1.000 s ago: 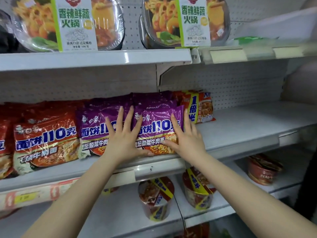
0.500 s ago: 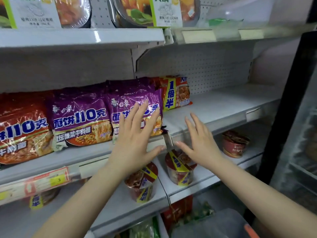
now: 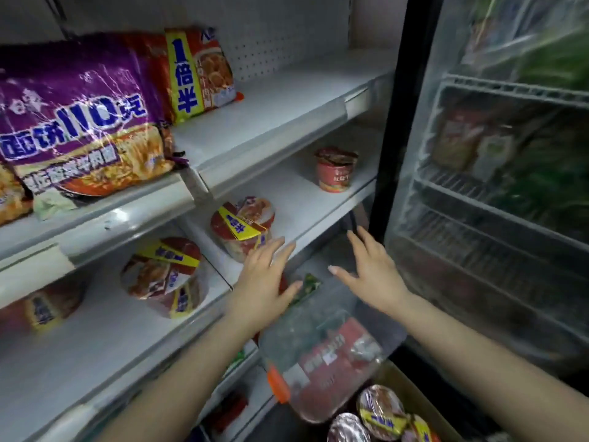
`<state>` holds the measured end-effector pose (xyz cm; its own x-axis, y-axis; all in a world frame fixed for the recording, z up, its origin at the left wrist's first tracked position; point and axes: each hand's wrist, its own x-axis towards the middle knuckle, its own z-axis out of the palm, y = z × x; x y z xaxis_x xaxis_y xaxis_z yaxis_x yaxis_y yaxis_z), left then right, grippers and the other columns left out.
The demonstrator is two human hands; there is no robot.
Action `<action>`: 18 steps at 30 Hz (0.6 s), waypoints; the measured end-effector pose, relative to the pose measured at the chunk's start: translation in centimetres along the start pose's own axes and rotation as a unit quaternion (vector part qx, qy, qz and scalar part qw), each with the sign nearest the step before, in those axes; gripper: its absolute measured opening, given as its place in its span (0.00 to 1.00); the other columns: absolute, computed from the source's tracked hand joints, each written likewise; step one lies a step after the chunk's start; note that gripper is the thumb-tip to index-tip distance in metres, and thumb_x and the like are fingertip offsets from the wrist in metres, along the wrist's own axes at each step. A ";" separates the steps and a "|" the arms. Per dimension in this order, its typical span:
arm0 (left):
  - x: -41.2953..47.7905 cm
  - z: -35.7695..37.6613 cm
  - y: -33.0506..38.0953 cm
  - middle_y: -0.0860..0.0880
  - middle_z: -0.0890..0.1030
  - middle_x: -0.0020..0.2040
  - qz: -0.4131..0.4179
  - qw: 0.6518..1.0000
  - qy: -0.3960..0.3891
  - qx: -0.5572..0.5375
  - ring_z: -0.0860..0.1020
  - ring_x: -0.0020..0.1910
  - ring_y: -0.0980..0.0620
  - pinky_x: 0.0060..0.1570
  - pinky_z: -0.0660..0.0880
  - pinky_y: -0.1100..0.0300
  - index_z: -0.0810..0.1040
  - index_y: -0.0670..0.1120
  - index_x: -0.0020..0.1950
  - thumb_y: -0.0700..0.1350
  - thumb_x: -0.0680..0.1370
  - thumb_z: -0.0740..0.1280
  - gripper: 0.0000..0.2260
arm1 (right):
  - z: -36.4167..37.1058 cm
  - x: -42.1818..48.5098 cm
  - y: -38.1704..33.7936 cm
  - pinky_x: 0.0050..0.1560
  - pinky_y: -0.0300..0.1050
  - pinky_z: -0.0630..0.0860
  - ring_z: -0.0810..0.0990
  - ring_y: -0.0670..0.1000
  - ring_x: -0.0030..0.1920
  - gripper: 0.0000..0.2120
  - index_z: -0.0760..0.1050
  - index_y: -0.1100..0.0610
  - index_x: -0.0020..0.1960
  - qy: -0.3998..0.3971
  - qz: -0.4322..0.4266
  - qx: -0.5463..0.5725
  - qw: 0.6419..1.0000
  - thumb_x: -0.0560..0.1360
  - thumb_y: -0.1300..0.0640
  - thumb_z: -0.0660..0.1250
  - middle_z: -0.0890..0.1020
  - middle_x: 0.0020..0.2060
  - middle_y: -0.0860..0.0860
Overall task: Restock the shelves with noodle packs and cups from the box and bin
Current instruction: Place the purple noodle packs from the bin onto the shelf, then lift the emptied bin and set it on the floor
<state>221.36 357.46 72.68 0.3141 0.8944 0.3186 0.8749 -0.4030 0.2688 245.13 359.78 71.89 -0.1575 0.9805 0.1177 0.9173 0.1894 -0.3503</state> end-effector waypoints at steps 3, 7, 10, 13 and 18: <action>-2.7 5.0 -1.0 0.43 0.71 0.72 -0.120 0.986 -0.091 -0.071 0.69 0.70 0.43 0.71 0.65 0.49 0.66 0.44 0.77 0.63 0.72 0.61 0.37 | 4.3 -2.9 2.8 0.72 0.53 0.60 0.58 0.60 0.76 0.42 0.49 0.57 0.80 -0.079 0.103 0.031 0.991 0.77 0.34 0.59 0.52 0.79 0.55; -7.6 10.6 -2.8 0.43 0.75 0.68 -0.265 0.926 -0.197 -0.181 0.74 0.66 0.44 0.65 0.70 0.54 0.67 0.43 0.75 0.60 0.72 0.67 0.36 | 11.0 -6.3 6.7 0.67 0.52 0.67 0.67 0.62 0.70 0.41 0.61 0.62 0.74 -0.189 0.259 0.122 0.939 0.73 0.34 0.65 0.66 0.69 0.62; -12.4 16.6 -5.8 0.50 0.77 0.67 -0.359 0.872 -0.246 -0.223 0.77 0.63 0.50 0.63 0.74 0.51 0.70 0.49 0.73 0.70 0.70 0.64 0.38 | 17.0 -8.5 9.8 0.45 0.50 0.74 0.77 0.55 0.46 0.42 0.69 0.61 0.52 -0.214 0.360 0.205 0.884 0.61 0.23 0.67 0.78 0.49 0.60; -14.3 17.9 -5.2 0.53 0.78 0.61 -0.416 0.832 -0.270 -0.247 0.78 0.60 0.51 0.56 0.74 0.56 0.75 0.48 0.64 0.68 0.67 0.65 0.33 | 18.9 -9.2 9.1 0.45 0.51 0.76 0.80 0.55 0.46 0.20 0.75 0.61 0.48 -0.175 0.393 0.263 0.863 0.71 0.44 0.73 0.80 0.44 0.58; -13.2 19.4 -3.9 0.46 0.74 0.67 -0.503 0.749 -0.307 -0.301 0.73 0.67 0.48 0.60 0.68 0.58 0.67 0.49 0.72 0.52 0.76 0.71 0.27 | 24.7 -9.2 8.8 0.47 0.42 0.68 0.77 0.57 0.58 0.38 0.66 0.68 0.71 -0.250 0.538 0.311 0.743 0.74 0.40 0.69 0.78 0.60 0.60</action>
<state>220.98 350.97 49.76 -0.1208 0.6499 -0.7503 0.5152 0.6872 0.5123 245.62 353.75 44.73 0.2853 0.4504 -0.8460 0.2891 -0.8820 -0.3721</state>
